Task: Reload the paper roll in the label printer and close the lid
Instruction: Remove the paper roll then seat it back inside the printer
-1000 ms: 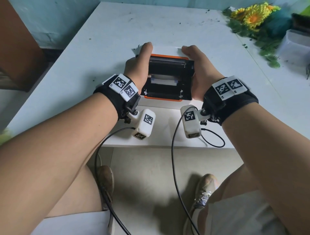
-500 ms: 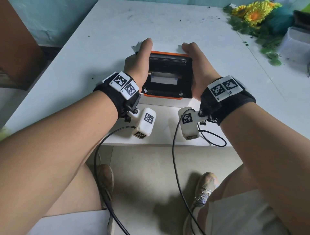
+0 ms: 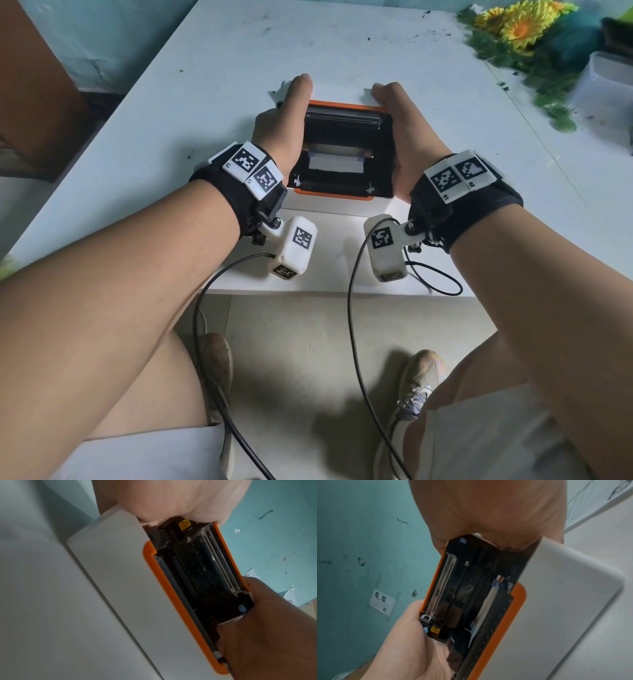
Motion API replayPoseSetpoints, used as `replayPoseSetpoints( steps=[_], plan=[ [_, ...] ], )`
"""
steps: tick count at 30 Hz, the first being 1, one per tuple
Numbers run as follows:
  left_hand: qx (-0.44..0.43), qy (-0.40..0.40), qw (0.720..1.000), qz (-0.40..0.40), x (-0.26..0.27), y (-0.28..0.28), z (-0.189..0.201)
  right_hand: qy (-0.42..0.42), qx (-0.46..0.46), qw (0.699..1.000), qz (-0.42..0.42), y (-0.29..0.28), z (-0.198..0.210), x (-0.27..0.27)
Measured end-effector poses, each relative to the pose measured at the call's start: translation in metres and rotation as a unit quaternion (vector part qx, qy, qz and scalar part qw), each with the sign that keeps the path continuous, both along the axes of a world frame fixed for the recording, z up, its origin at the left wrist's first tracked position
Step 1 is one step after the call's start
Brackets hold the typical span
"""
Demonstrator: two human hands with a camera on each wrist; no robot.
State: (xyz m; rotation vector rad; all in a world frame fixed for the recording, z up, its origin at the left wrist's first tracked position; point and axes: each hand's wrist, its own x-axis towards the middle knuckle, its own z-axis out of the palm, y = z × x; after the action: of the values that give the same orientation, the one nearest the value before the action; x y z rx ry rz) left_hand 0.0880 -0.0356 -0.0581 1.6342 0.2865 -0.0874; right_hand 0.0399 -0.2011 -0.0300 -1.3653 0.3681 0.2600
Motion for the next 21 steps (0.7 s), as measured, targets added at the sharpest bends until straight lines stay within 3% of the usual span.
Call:
replayPoseSetpoints(
  steps=[21],
  plan=[
    [-0.037, -0.010, 0.999, 0.014, -0.0009, -0.0038, 0.0001, -0.002, -0.002, 1.000, -0.007, 0.0018, 0.0009, 0.0018]
  ],
)
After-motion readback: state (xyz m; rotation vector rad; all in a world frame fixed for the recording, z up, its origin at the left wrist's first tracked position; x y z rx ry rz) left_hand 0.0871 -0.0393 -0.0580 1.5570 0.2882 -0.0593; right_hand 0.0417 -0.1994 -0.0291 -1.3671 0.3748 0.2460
